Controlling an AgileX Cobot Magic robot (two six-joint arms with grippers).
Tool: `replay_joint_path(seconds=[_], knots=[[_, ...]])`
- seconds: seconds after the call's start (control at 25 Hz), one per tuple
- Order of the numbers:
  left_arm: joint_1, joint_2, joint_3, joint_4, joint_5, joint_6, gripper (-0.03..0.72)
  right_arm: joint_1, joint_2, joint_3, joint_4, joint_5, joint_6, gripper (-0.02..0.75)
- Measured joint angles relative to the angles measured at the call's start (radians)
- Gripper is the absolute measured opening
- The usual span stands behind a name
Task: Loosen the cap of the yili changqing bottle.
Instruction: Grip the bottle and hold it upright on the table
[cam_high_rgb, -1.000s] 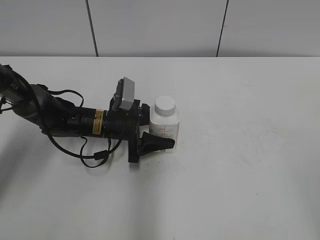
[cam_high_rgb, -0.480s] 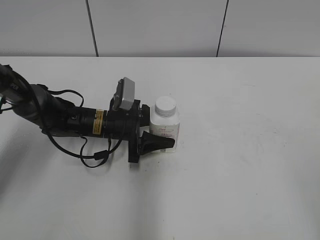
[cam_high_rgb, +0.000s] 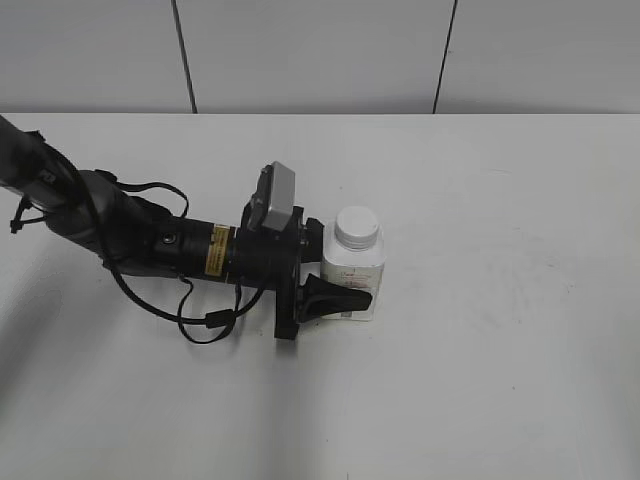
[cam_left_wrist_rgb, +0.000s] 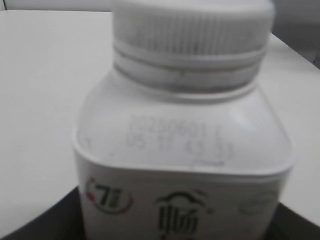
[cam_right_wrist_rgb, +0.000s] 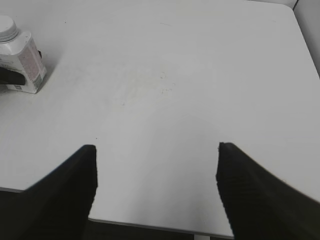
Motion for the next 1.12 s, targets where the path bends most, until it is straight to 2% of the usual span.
replay_joint_path(seconds=[0.36,0.68,1.12], knots=[[-0.047,-0.021,0.028,-0.006,0.004,0.0,0.424,0.0,0.0,0.0,0.0,0.0,0.0,0.585],[-0.048,-0.023,0.042,-0.052,0.005,0.0,0.421,0.0,0.0,0.0,0.0,0.0,0.0,0.585],[-0.048,-0.023,0.042,-0.04,0.005,0.0,0.421,0.0,0.0,0.0,0.0,0.0,0.0,0.585]])
